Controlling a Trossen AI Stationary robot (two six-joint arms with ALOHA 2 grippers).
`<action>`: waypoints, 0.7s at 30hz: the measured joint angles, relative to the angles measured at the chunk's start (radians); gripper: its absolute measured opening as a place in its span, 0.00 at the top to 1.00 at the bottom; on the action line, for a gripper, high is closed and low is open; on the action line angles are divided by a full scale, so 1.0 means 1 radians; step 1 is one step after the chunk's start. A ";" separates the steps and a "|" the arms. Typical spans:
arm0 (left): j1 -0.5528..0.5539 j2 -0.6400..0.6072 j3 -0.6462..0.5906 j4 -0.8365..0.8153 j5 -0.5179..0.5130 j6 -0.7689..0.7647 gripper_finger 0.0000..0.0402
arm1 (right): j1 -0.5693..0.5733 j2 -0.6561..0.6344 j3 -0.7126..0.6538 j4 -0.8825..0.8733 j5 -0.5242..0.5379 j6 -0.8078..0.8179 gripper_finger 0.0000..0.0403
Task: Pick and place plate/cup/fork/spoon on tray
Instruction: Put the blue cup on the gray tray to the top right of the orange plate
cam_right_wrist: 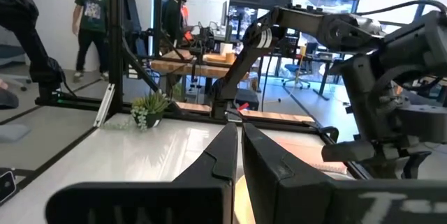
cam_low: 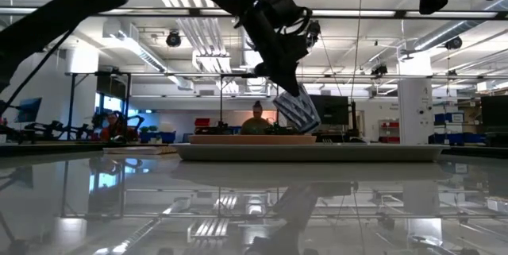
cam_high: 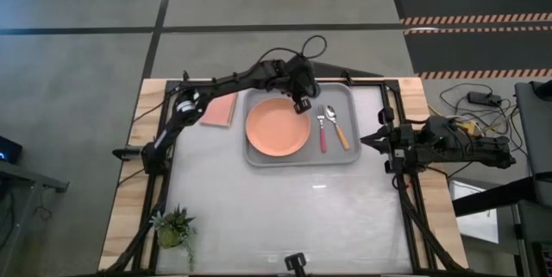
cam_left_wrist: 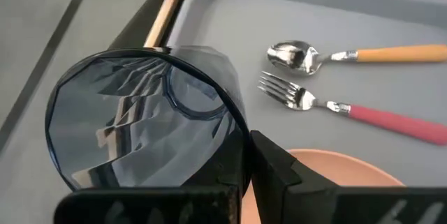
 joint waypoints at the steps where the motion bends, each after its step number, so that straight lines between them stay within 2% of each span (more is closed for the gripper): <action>1: 0.000 0.000 -0.002 0.002 -0.003 -0.012 1.00 | 0.000 0.000 0.000 0.000 0.000 0.000 0.97; 14: 0.000 0.000 -0.074 0.074 -0.020 -0.045 1.00 | 0.000 0.000 0.000 -0.002 0.000 0.009 0.97; 21: 0.000 0.000 -0.089 0.083 -0.020 -0.071 0.92 | 0.000 0.000 0.000 -0.002 0.000 0.009 0.97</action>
